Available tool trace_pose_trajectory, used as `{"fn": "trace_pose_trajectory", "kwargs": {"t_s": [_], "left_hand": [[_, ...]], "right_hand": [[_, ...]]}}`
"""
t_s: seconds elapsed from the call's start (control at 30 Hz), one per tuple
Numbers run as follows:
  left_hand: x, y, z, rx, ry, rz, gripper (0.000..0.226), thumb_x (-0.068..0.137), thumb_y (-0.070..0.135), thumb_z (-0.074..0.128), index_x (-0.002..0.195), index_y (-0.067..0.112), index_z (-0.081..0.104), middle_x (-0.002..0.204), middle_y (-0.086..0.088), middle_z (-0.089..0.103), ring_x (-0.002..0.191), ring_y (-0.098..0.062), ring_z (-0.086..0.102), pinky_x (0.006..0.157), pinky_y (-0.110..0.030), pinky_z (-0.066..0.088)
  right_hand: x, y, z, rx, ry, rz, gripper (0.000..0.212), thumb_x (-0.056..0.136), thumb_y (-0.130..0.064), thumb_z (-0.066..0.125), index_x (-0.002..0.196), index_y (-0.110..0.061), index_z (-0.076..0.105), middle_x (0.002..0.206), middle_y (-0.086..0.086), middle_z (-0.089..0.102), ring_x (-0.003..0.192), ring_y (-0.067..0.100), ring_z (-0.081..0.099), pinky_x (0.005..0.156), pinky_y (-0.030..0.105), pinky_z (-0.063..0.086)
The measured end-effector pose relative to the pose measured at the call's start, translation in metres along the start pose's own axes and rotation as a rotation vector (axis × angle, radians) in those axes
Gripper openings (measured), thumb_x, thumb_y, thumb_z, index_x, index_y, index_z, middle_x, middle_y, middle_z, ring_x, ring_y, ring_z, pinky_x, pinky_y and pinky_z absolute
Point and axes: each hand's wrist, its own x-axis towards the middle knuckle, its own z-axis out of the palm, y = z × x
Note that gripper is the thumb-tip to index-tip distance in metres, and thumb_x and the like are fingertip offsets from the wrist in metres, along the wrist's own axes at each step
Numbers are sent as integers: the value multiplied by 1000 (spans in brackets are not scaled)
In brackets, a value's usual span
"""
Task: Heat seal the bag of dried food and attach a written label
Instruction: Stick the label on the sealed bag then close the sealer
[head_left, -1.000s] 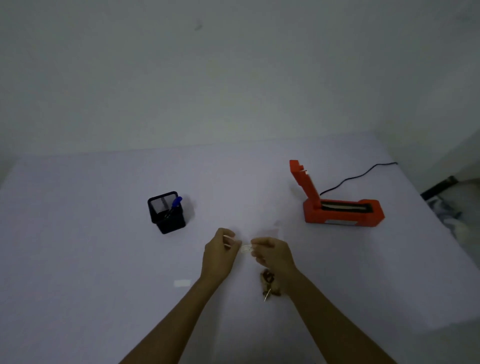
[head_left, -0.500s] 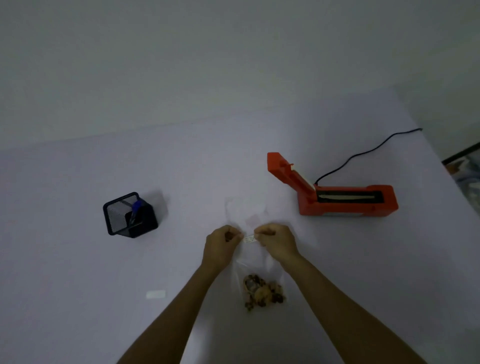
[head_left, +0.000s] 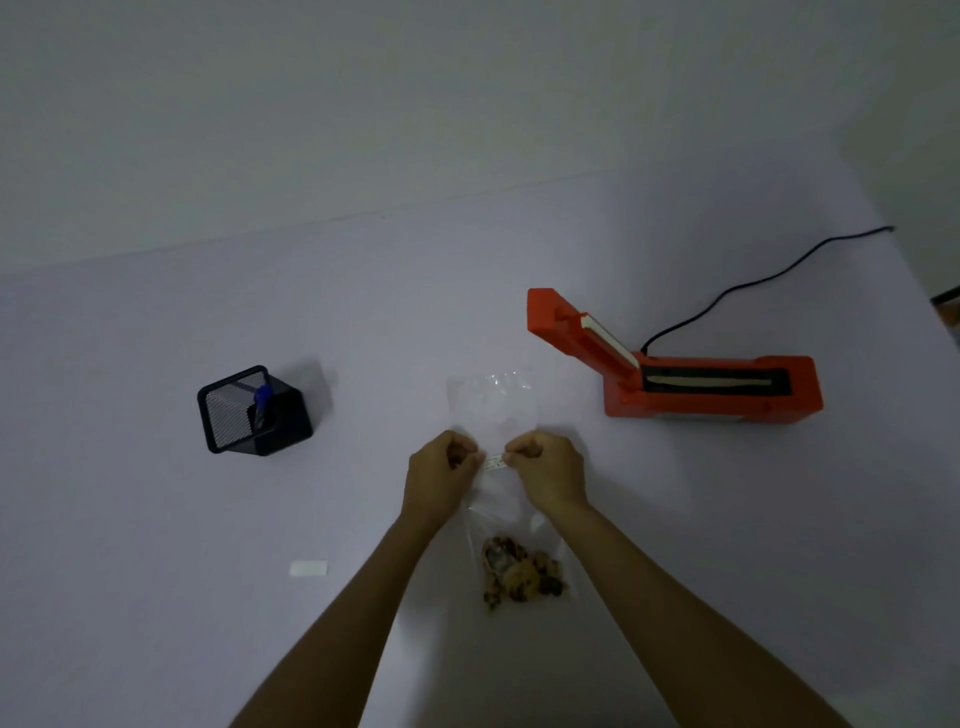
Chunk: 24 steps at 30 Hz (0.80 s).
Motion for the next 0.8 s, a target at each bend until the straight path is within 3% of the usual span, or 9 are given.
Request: {"fn": "trace_pose_trajectory", "kwargs": {"t_s": [0.2, 0.4, 0.57, 0.8], "left_hand": [[-2, 2, 0, -30, -3, -5, 19, 78, 23, 76, 90, 13, 66, 76, 3, 64, 67, 0, 57, 61, -7, 44], [-1, 0, 3, -32, 4, -12, 20, 76, 18, 77, 90, 13, 64, 77, 1, 65, 69, -7, 59, 64, -13, 46], [0, -1, 5, -34, 3, -17, 20, 75, 18, 78, 88, 14, 64, 75, 3, 64, 68, -7, 59, 64, -16, 46], [0, 0, 5, -31, -4, -34, 20, 76, 18, 77, 89, 14, 62, 76, 4, 63, 69, -6, 57, 69, -23, 49]], "right_hand": [[-4, 2, 3, -4, 8, -15, 8, 78, -9, 73, 85, -12, 72, 87, 3, 74, 80, 13, 66, 80, 26, 53], [-3, 0, 5, -13, 38, 2, 7, 79, -9, 71, 85, -12, 71, 87, 3, 73, 79, 13, 65, 72, 20, 49], [-5, 1, 7, -10, 65, -7, 6, 81, -8, 70, 87, -9, 70, 85, 2, 71, 73, 9, 61, 58, 7, 39], [-5, 3, 1, -49, 73, -30, 11, 77, -9, 74, 83, -10, 65, 79, 1, 65, 73, 14, 61, 56, 10, 39]]}}
